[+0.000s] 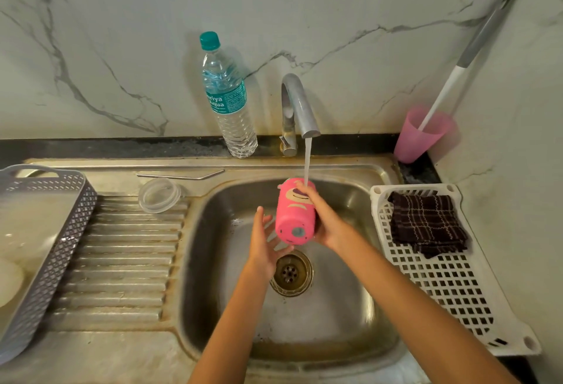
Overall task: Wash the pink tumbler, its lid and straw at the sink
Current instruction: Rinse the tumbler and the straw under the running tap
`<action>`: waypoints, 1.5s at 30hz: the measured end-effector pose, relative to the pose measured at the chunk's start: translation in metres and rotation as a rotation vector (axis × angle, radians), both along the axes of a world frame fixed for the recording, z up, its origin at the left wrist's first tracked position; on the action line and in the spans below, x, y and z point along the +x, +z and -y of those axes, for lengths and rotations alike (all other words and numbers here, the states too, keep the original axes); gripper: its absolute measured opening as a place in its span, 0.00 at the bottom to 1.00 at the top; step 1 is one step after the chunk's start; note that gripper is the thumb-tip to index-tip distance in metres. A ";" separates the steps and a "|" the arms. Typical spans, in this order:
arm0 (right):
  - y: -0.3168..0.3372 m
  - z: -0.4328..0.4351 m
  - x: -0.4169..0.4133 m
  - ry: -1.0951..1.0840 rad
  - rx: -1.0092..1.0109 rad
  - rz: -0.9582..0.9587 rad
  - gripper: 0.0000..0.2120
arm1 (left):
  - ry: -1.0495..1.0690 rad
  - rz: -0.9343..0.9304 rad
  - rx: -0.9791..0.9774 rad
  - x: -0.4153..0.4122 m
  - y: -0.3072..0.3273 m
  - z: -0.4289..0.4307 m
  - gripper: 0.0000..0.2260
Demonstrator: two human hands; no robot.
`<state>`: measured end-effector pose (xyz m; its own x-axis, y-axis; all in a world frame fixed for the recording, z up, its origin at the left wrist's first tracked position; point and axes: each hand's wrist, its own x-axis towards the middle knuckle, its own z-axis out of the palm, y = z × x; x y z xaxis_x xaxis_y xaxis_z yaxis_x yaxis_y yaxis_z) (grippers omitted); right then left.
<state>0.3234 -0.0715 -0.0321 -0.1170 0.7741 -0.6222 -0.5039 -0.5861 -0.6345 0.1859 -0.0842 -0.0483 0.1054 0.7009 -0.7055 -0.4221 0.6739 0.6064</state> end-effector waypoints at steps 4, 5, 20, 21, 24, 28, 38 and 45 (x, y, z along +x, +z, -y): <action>-0.011 -0.001 -0.018 -0.303 -0.029 0.072 0.41 | 0.161 0.073 0.047 0.017 -0.002 0.016 0.32; -0.012 0.000 -0.021 -0.363 -0.002 0.195 0.40 | 0.203 0.074 0.067 0.022 0.001 0.018 0.30; 0.025 -0.001 -0.016 0.251 0.521 1.206 0.21 | 0.076 0.078 0.081 0.001 -0.007 -0.009 0.19; 0.028 -0.006 -0.021 0.280 0.430 1.167 0.19 | 0.057 0.080 0.088 0.001 -0.009 -0.010 0.19; 0.034 -0.003 -0.034 0.307 0.438 1.213 0.16 | 0.037 0.130 0.141 0.001 -0.007 -0.017 0.21; 0.034 0.018 -0.013 0.536 0.845 1.221 0.18 | -0.009 0.128 0.173 -0.016 -0.003 -0.041 0.19; 0.041 -0.010 -0.021 0.355 0.287 0.973 0.11 | -0.093 0.015 0.139 -0.006 -0.002 -0.050 0.16; 0.030 0.004 -0.050 -0.039 0.189 0.860 0.09 | -0.096 0.003 0.189 -0.009 -0.007 -0.045 0.13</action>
<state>0.2736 -0.0751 -0.0024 0.3615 0.8666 -0.3441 0.1754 -0.4257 -0.8877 0.1774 -0.0390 -0.0548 0.1806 0.8074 -0.5617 -0.3635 0.5854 0.7247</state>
